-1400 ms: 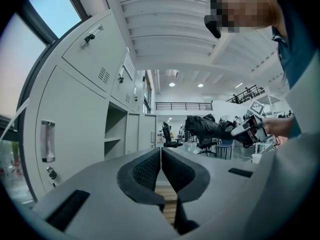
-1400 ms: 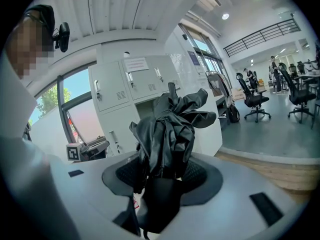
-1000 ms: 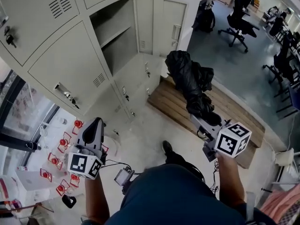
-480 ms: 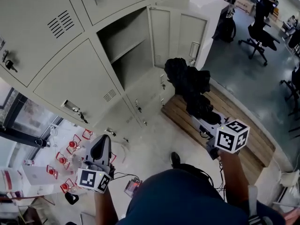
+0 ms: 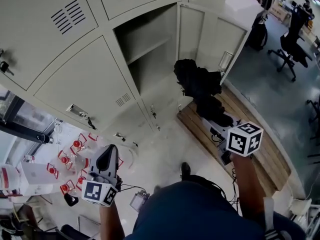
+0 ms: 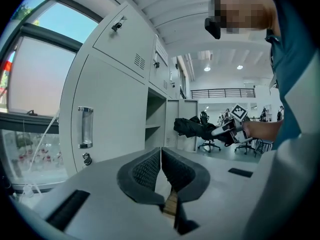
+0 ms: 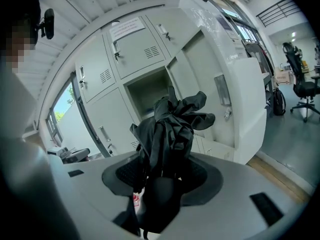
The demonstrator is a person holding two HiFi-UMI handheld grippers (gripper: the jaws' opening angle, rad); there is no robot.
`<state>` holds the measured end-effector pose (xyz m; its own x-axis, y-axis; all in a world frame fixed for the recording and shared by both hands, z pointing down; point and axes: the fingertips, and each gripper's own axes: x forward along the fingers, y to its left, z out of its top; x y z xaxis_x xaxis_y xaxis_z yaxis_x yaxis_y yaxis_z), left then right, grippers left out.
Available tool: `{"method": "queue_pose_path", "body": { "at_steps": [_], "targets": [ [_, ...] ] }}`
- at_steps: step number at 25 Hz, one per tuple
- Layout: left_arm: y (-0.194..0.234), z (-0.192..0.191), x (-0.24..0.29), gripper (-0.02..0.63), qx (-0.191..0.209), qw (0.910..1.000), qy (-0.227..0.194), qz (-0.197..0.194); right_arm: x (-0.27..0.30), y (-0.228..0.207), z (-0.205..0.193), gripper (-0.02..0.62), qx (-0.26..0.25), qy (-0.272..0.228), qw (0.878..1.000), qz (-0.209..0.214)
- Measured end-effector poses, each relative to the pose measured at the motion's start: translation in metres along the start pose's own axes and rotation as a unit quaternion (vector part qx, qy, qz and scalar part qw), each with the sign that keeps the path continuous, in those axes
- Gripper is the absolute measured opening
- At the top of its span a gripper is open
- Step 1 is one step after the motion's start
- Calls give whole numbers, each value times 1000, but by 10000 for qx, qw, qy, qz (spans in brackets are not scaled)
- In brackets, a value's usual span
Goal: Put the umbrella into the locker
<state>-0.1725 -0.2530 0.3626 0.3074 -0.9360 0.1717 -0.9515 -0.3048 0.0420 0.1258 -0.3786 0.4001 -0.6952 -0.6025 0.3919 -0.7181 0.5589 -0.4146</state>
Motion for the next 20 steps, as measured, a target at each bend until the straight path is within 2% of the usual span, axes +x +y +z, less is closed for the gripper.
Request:
{"method": "queue_pose_path", "body": {
  "at_steps": [12,20],
  "targets": [
    [22,-8,26,25,-202,9991,109,354,78,-21,13,218,-90,464,9984,308],
    [32,-22,26,25,-381,9967,189,687,146,-32,19,218,-192,721,9959,517]
  ]
}}
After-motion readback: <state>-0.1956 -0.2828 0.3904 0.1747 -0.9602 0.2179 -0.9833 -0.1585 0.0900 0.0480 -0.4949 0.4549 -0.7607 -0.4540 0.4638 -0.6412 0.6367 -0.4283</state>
